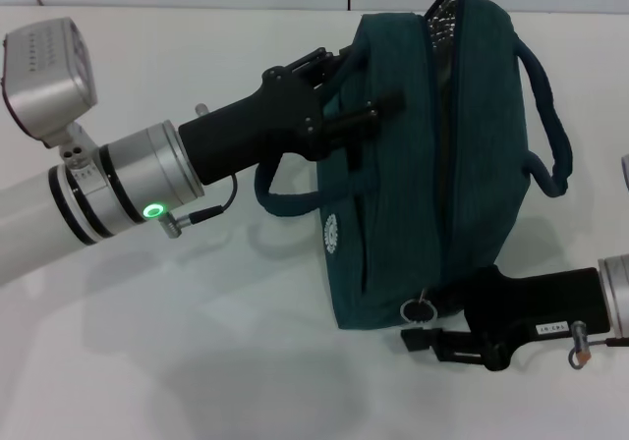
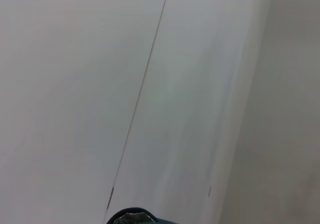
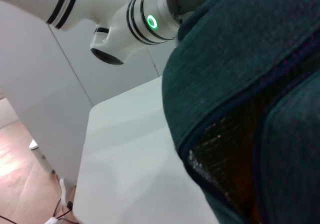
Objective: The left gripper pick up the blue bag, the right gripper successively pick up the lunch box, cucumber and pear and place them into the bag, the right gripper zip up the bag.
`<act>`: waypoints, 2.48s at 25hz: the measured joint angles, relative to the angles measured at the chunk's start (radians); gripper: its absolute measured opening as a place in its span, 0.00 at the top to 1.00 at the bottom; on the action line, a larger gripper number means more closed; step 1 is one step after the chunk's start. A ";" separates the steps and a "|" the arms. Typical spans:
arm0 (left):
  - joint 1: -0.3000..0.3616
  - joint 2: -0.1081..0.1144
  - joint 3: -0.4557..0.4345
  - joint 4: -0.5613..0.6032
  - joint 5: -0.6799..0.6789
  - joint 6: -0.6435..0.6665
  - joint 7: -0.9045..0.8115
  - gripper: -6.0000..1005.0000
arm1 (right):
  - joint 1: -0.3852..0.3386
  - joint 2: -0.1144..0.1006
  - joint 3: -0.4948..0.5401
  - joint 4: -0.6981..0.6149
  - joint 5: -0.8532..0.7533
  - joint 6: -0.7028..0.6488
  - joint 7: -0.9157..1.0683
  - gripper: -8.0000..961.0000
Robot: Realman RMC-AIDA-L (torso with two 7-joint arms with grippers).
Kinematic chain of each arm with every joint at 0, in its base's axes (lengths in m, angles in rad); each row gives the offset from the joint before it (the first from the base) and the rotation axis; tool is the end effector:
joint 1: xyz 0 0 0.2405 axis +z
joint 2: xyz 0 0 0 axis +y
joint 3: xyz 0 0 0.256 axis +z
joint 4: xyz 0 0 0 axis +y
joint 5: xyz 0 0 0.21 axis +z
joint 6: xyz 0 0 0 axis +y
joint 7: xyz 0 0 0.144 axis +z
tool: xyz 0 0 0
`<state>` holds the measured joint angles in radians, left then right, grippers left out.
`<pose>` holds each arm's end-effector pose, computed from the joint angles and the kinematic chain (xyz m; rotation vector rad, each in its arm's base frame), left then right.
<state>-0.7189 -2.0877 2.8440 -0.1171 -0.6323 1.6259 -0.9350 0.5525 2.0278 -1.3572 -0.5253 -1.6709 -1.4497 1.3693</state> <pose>-0.2132 0.3302 -0.0463 -2.4600 -0.5351 -1.3064 0.2392 0.2996 -0.0678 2.9955 -0.5217 -0.5323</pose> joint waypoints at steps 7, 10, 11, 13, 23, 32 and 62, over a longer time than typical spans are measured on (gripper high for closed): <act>0.009 0.000 0.000 0.012 -0.001 0.000 0.004 0.21 | -0.019 -0.004 -0.002 -0.005 0.043 -0.013 -0.083 0.66; 0.015 0.000 0.000 0.019 -0.003 0.001 0.004 0.21 | -0.021 -0.009 0.002 -0.006 0.049 -0.046 -0.109 0.88; 0.018 0.000 0.000 0.021 -0.004 0.001 0.005 0.21 | -0.021 -0.010 0.003 -0.006 0.049 -0.054 -0.115 0.89; 0.021 0.000 0.000 0.021 -0.008 0.005 0.005 0.21 | -0.023 -0.011 0.004 -0.007 0.050 -0.067 -0.129 0.91; 0.042 0.000 0.000 0.022 -0.075 0.093 0.027 0.21 | -0.037 -0.007 0.005 -0.016 0.140 -0.107 -0.245 0.98; 0.136 0.001 0.000 0.022 -0.126 0.224 0.091 0.21 | -0.045 -0.010 0.004 -0.013 0.231 -0.136 -0.377 0.98; 0.354 -0.006 0.000 0.123 0.106 0.015 0.276 0.22 | -0.016 -0.008 0.057 -0.004 0.313 -0.139 -0.500 0.98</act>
<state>-0.3648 -2.0936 2.8440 0.0055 -0.5263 1.6412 -0.6595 0.5363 2.0200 -1.3003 -0.5293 -1.3581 -1.5884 0.8690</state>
